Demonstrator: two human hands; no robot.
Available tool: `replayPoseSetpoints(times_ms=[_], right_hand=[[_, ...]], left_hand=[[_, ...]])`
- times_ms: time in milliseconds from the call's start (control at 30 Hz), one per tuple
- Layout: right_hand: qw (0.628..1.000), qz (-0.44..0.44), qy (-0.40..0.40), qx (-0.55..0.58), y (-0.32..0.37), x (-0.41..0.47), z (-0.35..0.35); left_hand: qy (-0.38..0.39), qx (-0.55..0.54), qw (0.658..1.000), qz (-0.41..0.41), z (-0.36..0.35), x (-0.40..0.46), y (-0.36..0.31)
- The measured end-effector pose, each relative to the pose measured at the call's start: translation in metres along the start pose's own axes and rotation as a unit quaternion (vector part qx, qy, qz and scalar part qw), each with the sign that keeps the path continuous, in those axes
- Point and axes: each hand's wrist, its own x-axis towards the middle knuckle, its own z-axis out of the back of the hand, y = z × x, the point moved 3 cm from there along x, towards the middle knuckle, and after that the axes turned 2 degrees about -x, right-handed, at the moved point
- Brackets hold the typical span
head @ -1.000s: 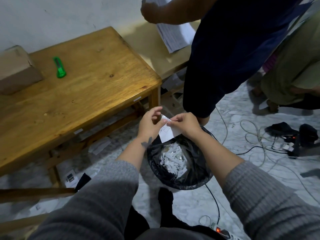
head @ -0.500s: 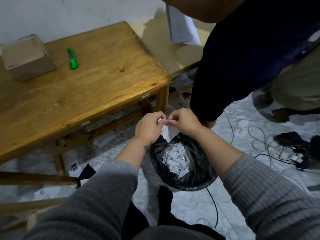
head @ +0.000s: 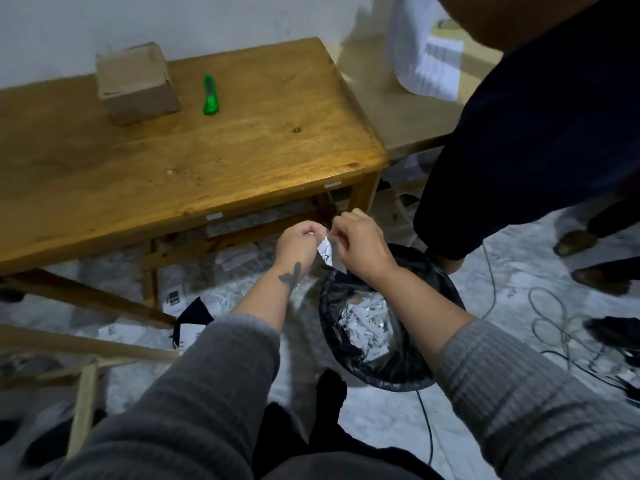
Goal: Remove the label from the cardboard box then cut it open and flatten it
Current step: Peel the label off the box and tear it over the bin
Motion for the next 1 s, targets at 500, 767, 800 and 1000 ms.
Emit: replayPoseSetpoints(times_ms=[500,767,800,1000], right_hand=[[0.998,-0.016,0.031,0.061,0.056,-0.062,-0.043],[0.999,0.018,0.014,0.041,0.054,-0.09,-0.025],[0.999,0.022,0.009,0.043,0.05,-0.092,-0.02],[0.985,-0.085,0.047,0.141,0.008,-0.096,0.008]], left_hand=[[-0.117,-0.045,0.992,-0.031,0.06,-0.065,0.069],[-0.175,-0.103,0.979,0.031,0.038,-0.089,0.081],[-0.205,-0.108,0.972,0.045,0.039,-0.091,0.082],[-0.223,-0.083,0.97,0.053,0.035,-0.091,0.082]])
